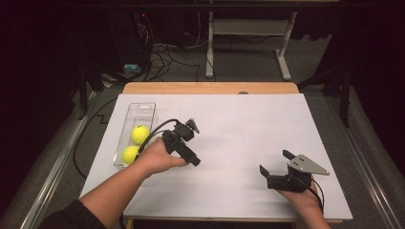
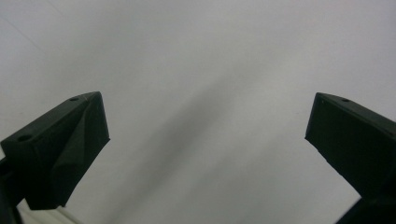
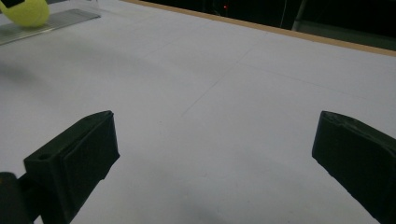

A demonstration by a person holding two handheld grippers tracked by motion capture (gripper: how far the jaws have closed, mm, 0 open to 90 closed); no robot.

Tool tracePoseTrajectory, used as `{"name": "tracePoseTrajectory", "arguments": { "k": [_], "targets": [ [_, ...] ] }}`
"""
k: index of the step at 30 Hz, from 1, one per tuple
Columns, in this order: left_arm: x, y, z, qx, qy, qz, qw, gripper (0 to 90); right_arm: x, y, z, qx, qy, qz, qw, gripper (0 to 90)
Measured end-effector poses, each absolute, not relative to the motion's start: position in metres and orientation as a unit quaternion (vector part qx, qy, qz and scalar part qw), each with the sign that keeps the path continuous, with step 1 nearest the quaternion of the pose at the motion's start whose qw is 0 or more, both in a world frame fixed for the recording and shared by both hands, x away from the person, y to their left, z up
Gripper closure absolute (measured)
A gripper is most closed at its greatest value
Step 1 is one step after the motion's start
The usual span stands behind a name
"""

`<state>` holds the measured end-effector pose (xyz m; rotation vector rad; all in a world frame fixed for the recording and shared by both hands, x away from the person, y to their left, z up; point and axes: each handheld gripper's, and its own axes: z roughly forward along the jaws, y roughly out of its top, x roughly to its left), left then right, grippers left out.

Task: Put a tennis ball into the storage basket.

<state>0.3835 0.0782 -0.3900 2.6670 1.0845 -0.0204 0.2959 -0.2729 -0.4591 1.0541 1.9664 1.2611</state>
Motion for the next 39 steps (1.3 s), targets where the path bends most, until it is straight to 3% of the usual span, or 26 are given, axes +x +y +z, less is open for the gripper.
{"name": "tracePoseTrajectory", "arguments": {
  "k": [8, 18, 28, 33, 39],
  "targets": [
    [0.374, 0.073, -0.425, 0.920, 0.370, 0.009, 0.129, 0.4, 0.295, -0.271, -0.460, 0.394, 0.738, 0.470, 0.283, 0.3],
    [0.352, 0.095, -0.442, 0.873, 0.386, 0.042, 0.294, 0.3, 0.295, -0.270, -0.461, 0.391, 0.739, 0.470, 0.283, 0.3],
    [0.324, 0.122, -0.460, 0.813, 0.353, 0.117, 0.448, 0.3, 0.293, -0.265, -0.460, 0.386, 0.739, 0.478, 0.276, 0.3],
    [0.319, 0.133, -0.469, 0.772, 0.365, 0.121, 0.507, 0.3, 0.291, -0.264, -0.460, 0.390, 0.735, 0.486, 0.268, 0.1],
    [0.316, 0.139, -0.467, 0.753, 0.358, 0.141, 0.534, 0.2, 0.283, -0.268, -0.459, 0.399, 0.723, 0.496, 0.269, 0.0]
  ]
}}
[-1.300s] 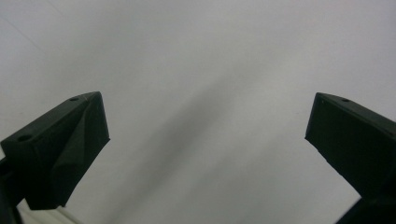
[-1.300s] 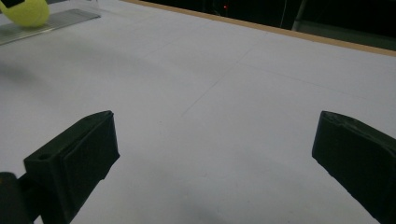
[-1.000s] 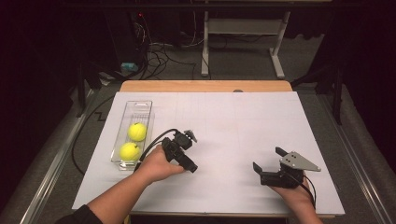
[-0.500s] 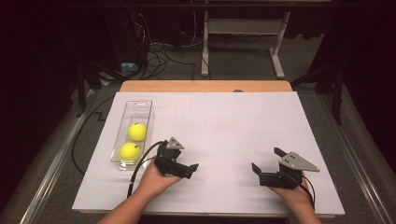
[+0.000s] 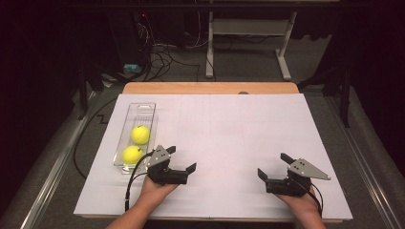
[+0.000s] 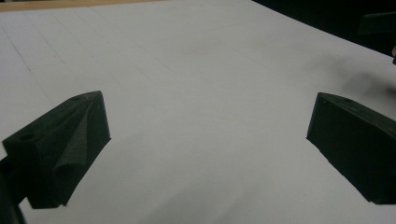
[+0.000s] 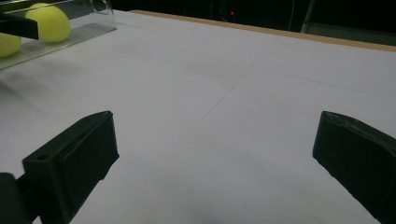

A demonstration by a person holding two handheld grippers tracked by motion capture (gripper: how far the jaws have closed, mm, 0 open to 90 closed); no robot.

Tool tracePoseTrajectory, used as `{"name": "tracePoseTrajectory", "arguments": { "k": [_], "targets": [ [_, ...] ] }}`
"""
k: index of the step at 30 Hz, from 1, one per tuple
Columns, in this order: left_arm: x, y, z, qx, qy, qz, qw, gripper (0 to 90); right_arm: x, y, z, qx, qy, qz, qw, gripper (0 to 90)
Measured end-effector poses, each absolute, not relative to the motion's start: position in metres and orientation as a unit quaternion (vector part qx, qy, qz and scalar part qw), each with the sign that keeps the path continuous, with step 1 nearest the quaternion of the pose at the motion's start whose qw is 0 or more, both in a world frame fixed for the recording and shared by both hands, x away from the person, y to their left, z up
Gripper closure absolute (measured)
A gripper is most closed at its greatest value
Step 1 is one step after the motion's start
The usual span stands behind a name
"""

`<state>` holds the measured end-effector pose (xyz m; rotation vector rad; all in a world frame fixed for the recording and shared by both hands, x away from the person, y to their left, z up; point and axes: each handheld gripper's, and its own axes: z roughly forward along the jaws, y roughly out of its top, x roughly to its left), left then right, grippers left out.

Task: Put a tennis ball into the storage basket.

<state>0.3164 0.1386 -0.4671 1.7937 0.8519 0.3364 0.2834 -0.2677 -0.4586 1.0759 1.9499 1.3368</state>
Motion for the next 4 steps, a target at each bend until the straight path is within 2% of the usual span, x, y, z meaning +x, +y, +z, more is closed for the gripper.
{"name": "tracePoseTrajectory", "arguments": {
  "k": [4],
  "targets": [
    [0.3145, 0.1382, -0.4667, 0.757, 0.347, 0.156, 0.531, 0.3, 0.2830, -0.2691, -0.4591, 0.404, 0.720, 0.496, 0.271, 0.0]
  ]
}}
